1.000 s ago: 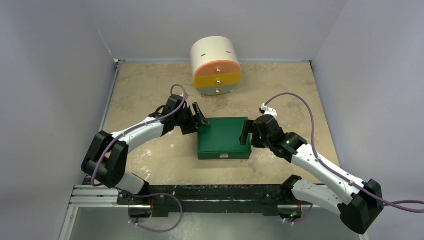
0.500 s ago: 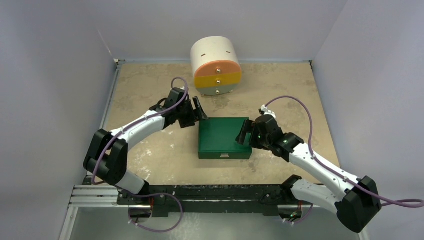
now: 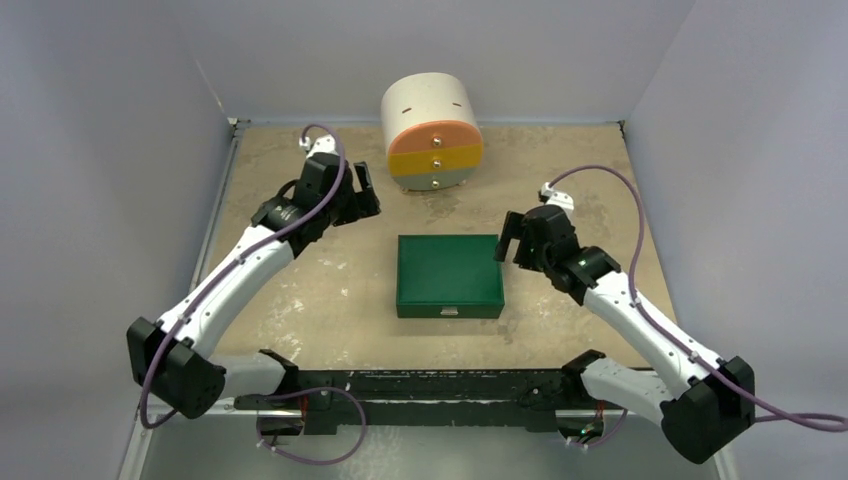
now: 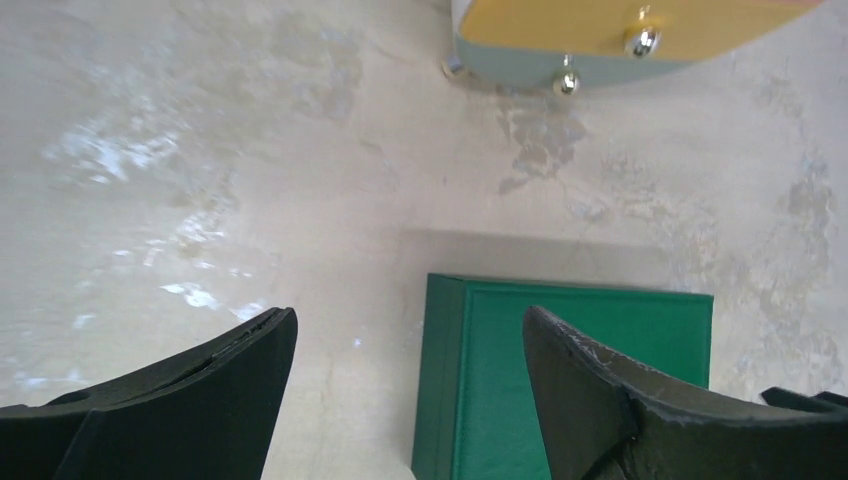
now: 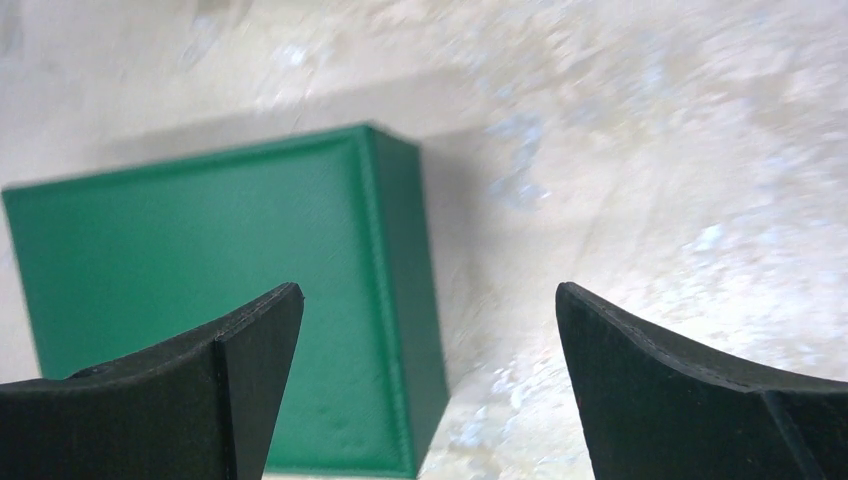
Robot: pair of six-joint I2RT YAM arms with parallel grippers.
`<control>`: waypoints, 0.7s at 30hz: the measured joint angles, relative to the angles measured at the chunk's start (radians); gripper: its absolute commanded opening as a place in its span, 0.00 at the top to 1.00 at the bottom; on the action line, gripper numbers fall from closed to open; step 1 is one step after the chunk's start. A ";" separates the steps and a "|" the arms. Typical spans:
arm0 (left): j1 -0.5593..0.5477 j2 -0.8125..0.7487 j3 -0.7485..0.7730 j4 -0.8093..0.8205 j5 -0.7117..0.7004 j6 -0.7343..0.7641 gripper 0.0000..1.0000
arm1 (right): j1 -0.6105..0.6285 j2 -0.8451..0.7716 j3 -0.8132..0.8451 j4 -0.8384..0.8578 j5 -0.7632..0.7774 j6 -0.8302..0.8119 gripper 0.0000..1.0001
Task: Organize the mixed jewelry
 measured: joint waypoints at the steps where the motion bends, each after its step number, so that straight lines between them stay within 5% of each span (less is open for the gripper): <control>1: 0.000 -0.024 0.014 -0.016 -0.029 0.014 0.15 | -0.031 -0.003 0.005 -0.002 0.002 -0.018 0.01; 10: 0.000 -0.196 0.037 -0.081 -0.178 0.079 0.14 | -0.297 -0.067 0.025 -0.037 -0.052 -0.133 0.01; 21: 0.000 -0.473 -0.084 -0.038 -0.212 0.118 0.11 | -0.318 -0.468 0.018 -0.035 -0.053 -0.200 0.01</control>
